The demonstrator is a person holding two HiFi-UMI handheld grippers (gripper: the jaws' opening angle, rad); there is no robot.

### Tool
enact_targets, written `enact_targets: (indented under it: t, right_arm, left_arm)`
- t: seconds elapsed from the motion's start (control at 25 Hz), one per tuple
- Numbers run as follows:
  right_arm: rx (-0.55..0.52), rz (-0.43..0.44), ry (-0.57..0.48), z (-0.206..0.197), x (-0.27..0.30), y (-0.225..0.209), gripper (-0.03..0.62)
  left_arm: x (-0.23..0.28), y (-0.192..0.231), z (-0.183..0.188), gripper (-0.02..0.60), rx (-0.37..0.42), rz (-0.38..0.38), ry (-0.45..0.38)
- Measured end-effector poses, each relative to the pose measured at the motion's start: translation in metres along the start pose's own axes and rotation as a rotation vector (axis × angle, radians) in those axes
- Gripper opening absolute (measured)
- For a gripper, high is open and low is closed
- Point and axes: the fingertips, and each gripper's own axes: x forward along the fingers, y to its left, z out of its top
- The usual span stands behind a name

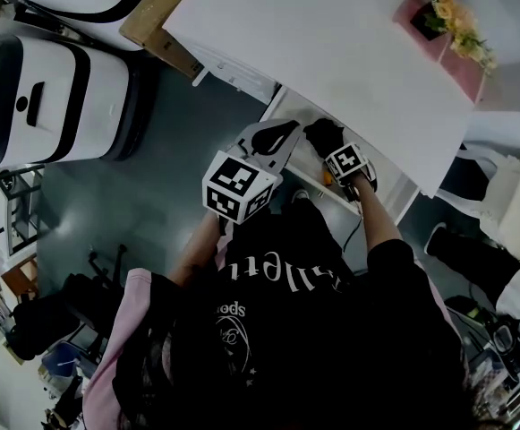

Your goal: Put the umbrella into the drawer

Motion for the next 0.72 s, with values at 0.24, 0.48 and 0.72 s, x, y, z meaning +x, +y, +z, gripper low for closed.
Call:
enact_targets:
  t: [0.24,0.48,0.72]
  right_arm:
    - [-0.007,-0.024,-0.035,0.002,-0.003,-0.002,0.285]
    - [0.001,-0.1,-0.044,-0.004,-0.014,-0.001,0.287]
    - [-0.045,-0.17,-0.108,0.006,-0.027,0.001,0.289]
  left_arm:
    - [-0.001,-0.001,-0.003,0.018,0.005,0.002,0.015]
    - [-0.005,-0.002,-0.006,0.017,0.012,0.001,0.02]
    - [-0.009,-0.003,-0.01,0.018,0.003,0.001,0.023]
